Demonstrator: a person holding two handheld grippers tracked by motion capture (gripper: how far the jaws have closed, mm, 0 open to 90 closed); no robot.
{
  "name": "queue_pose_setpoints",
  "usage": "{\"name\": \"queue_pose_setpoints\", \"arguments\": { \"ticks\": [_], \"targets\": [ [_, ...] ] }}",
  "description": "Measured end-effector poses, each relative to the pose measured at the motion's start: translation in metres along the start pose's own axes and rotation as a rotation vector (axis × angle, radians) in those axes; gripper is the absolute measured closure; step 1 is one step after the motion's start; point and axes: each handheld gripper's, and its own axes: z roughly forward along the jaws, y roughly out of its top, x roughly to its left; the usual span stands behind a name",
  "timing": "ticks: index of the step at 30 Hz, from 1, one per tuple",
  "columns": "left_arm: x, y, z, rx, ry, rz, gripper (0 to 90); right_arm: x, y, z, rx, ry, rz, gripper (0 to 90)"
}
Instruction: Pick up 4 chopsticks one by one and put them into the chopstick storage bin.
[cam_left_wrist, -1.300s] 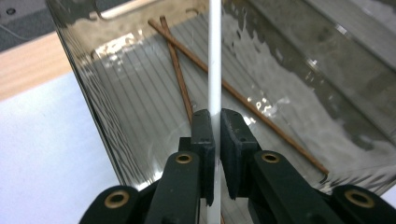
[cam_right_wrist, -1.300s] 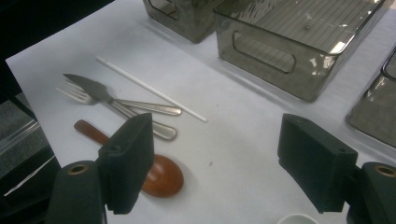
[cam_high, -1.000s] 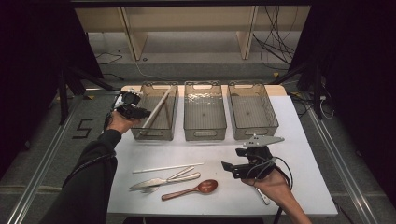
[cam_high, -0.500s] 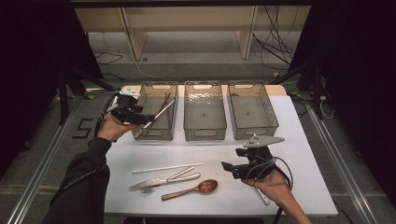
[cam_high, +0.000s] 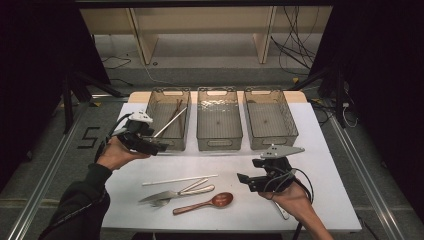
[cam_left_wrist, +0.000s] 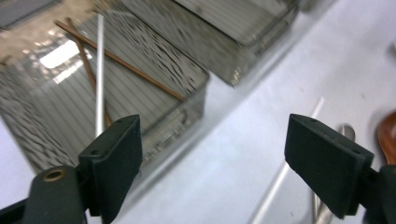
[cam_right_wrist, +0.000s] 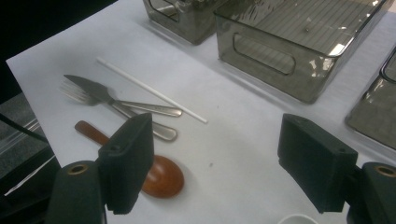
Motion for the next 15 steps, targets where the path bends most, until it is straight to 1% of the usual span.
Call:
{"name": "queue_pose_setpoints", "arguments": {
  "ticks": [3,6,8,10,13,15],
  "targets": [
    [-0.008,-0.003,0.004,0.032,-0.013,0.03,17.5,0.0,0.0,-0.001,-0.007,-0.002,0.0,27.9],
    [-0.014,-0.005,0.005,0.048,-0.019,0.056,17.2,0.0,0.0,-0.001,-0.009,-0.003,0.0,27.9],
    [-0.017,-0.007,0.006,0.062,-0.019,0.068,17.2,0.0,0.0,-0.002,-0.01,-0.003,0.002,27.9],
    [-0.02,-0.009,0.008,0.072,-0.027,0.077,17.2,0.0,0.0,-0.002,-0.009,-0.003,0.002,27.9],
    [-0.022,-0.013,0.012,0.1,-0.029,0.094,17.2,0.0,0.0,-0.002,-0.01,-0.003,0.001,27.9],
    [-0.023,-0.015,0.015,0.117,-0.032,0.098,17.2,0.0,0.0,-0.001,-0.009,-0.002,0.0,27.9]
  ]
}}
